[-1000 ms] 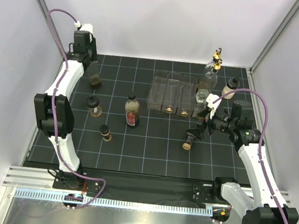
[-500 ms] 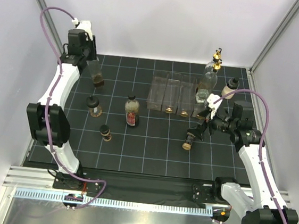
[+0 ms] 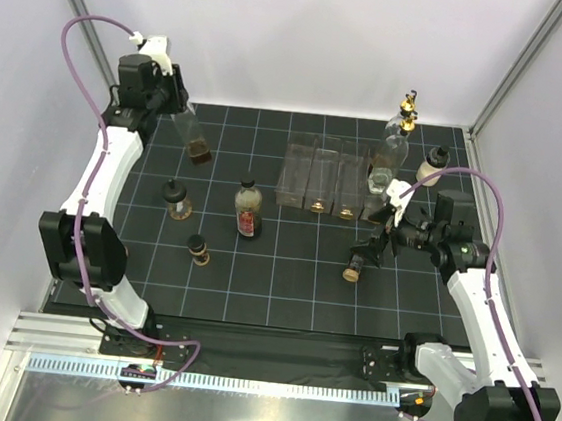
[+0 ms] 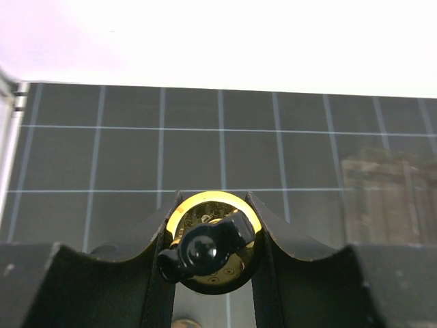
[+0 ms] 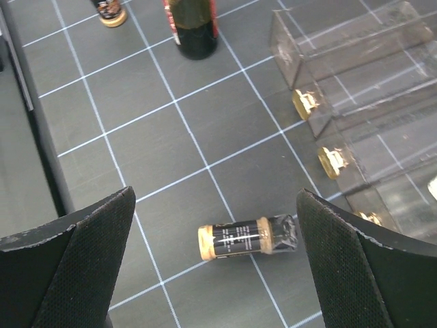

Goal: Organize the condiment bottles
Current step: Pick up the bottle from the corner of the board.

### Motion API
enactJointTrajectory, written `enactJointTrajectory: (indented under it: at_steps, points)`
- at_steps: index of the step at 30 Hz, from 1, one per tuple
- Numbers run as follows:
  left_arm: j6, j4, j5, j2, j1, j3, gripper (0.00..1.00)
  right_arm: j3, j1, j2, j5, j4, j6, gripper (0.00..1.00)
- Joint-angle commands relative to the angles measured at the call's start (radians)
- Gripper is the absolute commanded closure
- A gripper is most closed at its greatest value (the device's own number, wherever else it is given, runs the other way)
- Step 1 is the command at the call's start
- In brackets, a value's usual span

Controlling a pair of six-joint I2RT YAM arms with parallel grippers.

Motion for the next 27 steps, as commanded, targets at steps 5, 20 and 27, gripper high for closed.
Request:
enactJointTrajectory:
  at_steps: [5,20,27]
  points:
    - [-0.05,0.092,0.142,-0.118,-0.007,0.025,1.0,0.04,0.013,0.022,-0.097,-0.068,-0.122,0.0]
    - [-0.091,0.003,0.196,-0.158,-0.127,0.042,1.0,0.31,0.164,0.226,-0.079,-0.189,-0.401,0.0]
    - [-0.093,-0.052,0.202,-0.167,-0.192,0.083,1.0,0.423,0.215,0.32,-0.073,-0.205,-0.398,0.0]
